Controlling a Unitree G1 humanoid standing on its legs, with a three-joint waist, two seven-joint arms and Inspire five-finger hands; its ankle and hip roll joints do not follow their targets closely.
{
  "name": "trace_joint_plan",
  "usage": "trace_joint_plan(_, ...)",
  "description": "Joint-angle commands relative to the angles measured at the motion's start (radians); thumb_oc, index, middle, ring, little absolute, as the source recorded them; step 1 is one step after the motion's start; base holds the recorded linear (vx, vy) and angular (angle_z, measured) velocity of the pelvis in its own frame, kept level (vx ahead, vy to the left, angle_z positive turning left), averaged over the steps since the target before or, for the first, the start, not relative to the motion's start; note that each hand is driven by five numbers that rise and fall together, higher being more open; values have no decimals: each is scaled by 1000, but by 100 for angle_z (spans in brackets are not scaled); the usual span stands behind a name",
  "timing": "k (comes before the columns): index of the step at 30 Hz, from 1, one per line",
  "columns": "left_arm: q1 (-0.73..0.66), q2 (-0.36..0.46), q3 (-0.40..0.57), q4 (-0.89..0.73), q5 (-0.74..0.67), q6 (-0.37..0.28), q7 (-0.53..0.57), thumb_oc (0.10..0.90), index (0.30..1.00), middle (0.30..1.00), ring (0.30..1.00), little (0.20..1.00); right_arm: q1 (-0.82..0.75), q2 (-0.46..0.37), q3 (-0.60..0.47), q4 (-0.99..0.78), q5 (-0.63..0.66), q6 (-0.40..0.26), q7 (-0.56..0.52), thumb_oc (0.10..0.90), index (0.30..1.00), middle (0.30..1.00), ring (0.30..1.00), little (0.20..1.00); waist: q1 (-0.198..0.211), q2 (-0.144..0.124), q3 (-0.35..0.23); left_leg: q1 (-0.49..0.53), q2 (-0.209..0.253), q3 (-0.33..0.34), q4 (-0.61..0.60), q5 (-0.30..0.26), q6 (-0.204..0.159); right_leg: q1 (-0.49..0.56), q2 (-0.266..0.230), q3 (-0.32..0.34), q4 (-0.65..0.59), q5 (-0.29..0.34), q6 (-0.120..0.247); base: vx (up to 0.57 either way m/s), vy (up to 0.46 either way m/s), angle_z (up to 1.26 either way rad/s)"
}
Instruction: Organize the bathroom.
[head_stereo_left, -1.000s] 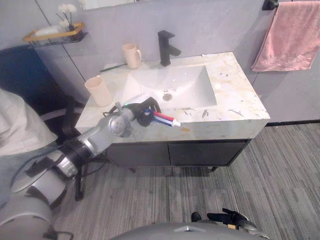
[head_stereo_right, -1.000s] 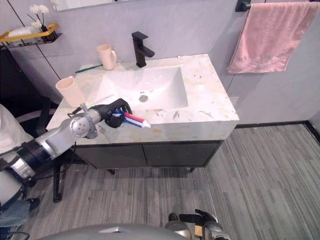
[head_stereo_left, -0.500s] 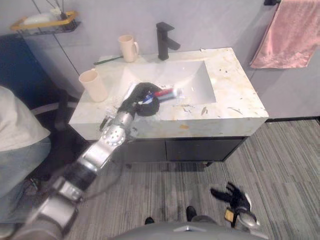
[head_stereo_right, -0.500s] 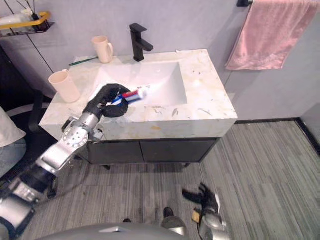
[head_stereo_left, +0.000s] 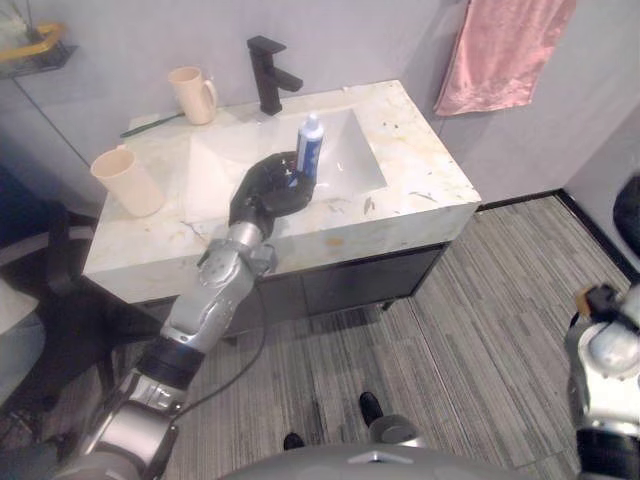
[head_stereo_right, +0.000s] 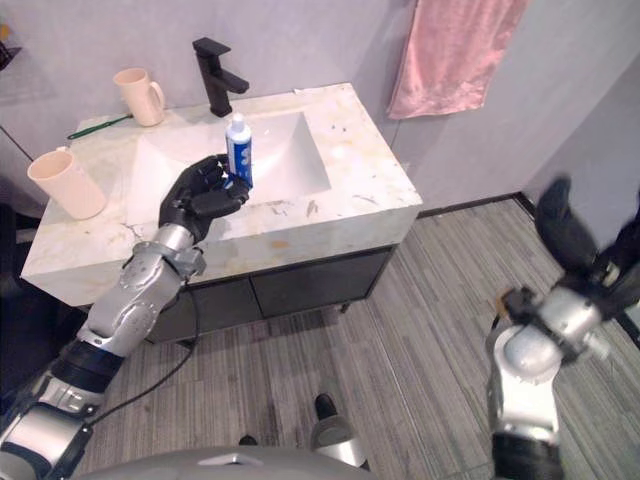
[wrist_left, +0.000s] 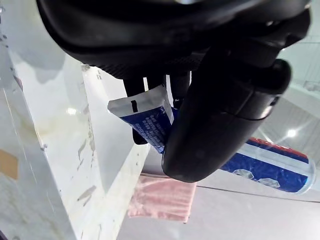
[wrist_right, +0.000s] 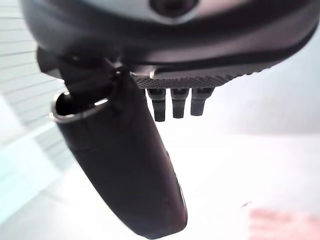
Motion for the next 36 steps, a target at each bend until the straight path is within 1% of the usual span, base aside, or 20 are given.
trace_joint_plan(1, -227, -6, 12, -58, -18, -95, -26, 400, 300, 300, 300, 300, -162, -85, 124, -47, 121, -91, 334, 800, 900, 900, 900, 900, 71, -20, -90, -12, -42, -99, 5, -36, 40, 16, 32, -97, -8, -38, -14, -84, 76, 2)
trace_joint_plan(2, -240, -25, -14, -59, -1, -83, -17, 400, 300, 300, 300, 300, -238, -84, 229, -67, 164, -24, 434, 800, 900, 900, 900, 900, 86, -27, -95, -16, -46, -105, 5, -33, 44, 14, 28, -102, -8, -35, -14, -71, 64, 3)
trace_joint_plan(3, -243, -30, -21, -56, 3, -80, -16, 400, 300, 300, 300, 300, -256, -81, 255, -69, 175, -2, 472, 800, 900, 900, 900, 900, 90, -28, -96, -17, -47, -107, 5, -32, 45, 13, 26, -103, -8, -34, -14, -87, 79, 5)
trace_joint_plan(4, -248, -38, -30, -51, 16, -76, -18, 400, 300, 300, 300, 300, -284, -76, 300, -68, 188, 63, 528, 800, 900, 900, 900, 900, 98, -31, -98, -18, -48, -109, 5, -31, 46, 13, 22, -109, -8, -33, -14, -69, 66, 14)
trace_joint_plan(5, -254, -53, -47, -53, 33, -64, -11, 400, 300, 300, 300, 300, -334, -72, 376, -48, 159, 113, 566, 800, 900, 900, 900, 900, 108, -37, -99, -19, -50, -112, 5, -30, 48, 15, 18, -117, -8, -31, -15, -63, 61, 20)
trace_joint_plan(6, -256, -57, -52, -53, 35, -61, -10, 400, 300, 300, 300, 300, -347, -74, 396, -44, 165, 119, 575, 800, 900, 900, 900, 900, 111, -38, -99, -19, -51, -113, 5, -30, 49, 15, 17, -120, -8, -30, -14, -60, 63, 27)
trace_joint_plan(7, -261, -64, -68, -46, 37, -57, -8, 400, 300, 300, 300, 300, -385, -70, 445, -46, 238, 177, 649, 800, 900, 900, 900, 900, 122, -42, -102, -20, -52, -117, 5, -29, 51, 17, 11, -129, -8, -29, -12, -41, 45, 27)
trace_joint_plan(8, -264, -69, -73, -35, 42, -57, -18, 400, 300, 300, 300, 300, -407, -66, 464, -42, 252, 205, 675, 800, 900, 900, 900, 900, 129, -46, -101, -20, -53, -119, 5, -28, 51, 19, 7, -136, -8, -29, -11, -46, 46, 29)
trace_joint_plan(10, -265, -74, -78, -25, 42, -55, -31, 400, 300, 300, 300, 300, -439, -68, 498, -27, 248, 235, 704, 800, 900, 900, 900, 900, 140, -51, -100, -20, -54, -123, 5, -28, 52, 21, 1, -146, -8, -26, -10, -42, 33, 27)
trace_joint_plan(12, -280, -76, -93, -17, 31, -38, -32, 400, 300, 300, 300, 300, -490, -69, 546, -18, 215, 266, 704, 800, 900, 900, 900, 900, 148, -55, -97, -18, -56, -128, 5, -29, 55, 21, -4, -158, -8, -23, -7, -41, 35, 21)
trace_joint_plan(13, -280, -81, -100, -12, 28, -39, -20, 400, 300, 300, 300, 300, -503, -69, 563, -27, 215, 274, 722, 800, 900, 900, 900, 900, 151, -56, -97, -18, -57, -129, 5, -28, 56, 21, -5, -160, -8, -21, -6, -38, 39, 14)
trace_joint_plan(14, -282, -85, -101, -4, 39, -40, -5, 400, 300, 300, 300, 300, -511, -63, 570, -44, 215, 301, 730, 800, 900, 900, 900, 900, 153, -57, -97, -18, -57, -128, 5, -28, 57, 21, -7, -162, -8, -21, -6, -36, 39, 14)
trace_joint_plan(15, -283, -85, -103, 10, 49, -52, -15, 400, 300, 300, 300, 300, -517, -64, 578, -52, 215, 311, 729, 800, 900, 900, 900, 900, 156, -59, -97, -18, -58, -128, 5, -28, 57, 22, -9, -164, -8, -20, -4, -33, 38, 11)
trace_joint_plan(17, -281, -86, -100, 25, 32, -58, -27, 400, 300, 300, 300, 300, -527, -63, 586, -50, 201, 321, 736, 800, 900, 900, 900, 900, 158, -62, -96, -16, -58, -128, 5, -28, 57, 21, -12, -167, -7, -17, -2, -28, 33, 9)
trace_joint_plan(20, -281, -92, -98, 48, 59, -65, -39, 400, 300, 300, 300, 300, -550, -53, 601, -38, 206, 348, 703, 800, 900, 900, 900, 900, 162, -65, -96, -13, -58, -126, 5, -29, 58, 18, -16, -168, -3, -11, 1, -19, 24, 1)
trace_joint_plan(28, -287, -93, -102, 55, 68, -72, -16, 400, 300, 300, 300, 300, -534, -27, 588, 0, 220, 350, 654, 800, 900, 900, 900, 900, 161, -65, -92, -6, -60, -124, 5, -34, 63, 9, -22, -167, 7, 0, 6, -5, 6, -1)
trace_joint_plan(30, -285, -90, -97, 63, 64, -85, -23, 400, 300, 300, 300, 300, -522, -17, 584, 20, 282, 351, 626, 800, 900, 900, 900, 900, 160, -64, -92, -4, -60, -120, 5, -36, 64, 6, -24, -165, 9, 5, 6, 0, 0, 0)
trace_joint_plan(32, -284, -88, -94, 68, 60, -95, -27, 400, 300, 300, 300, 300, -510, -2, 571, 38, 322, 337, 600, 800, 900, 900, 900, 900, 159, -64, -91, -2, -61, -120, 5, -37, 64, 4, -25, -165, 11, 7, 5, 0, 0, 0)
trace_joint_plan(33, -283, -90, -92, 74, 57, -108, -30, 400, 300, 300, 300, 300, -489, 32, 549, 71, 372, 307, 574, 800, 900, 900, 900, 900, 157, -62, -91, 1, -61, -119, 5, -39, 65, 3, -26, -164, 12, 11, 4, 7, 21, -3)
trace_joint_plan(36, -277, -106, -96, 66, 70, -109, -17, 400, 300, 300, 300, 300, -453, 81, 531, 97, 364, 262, 541, 800, 900, 900, 900, 900, 155, -58, -90, 2, -62, -119, 5, -41, 68, -1, -28, -166, 16, 12, 4, 0, 0, 0)
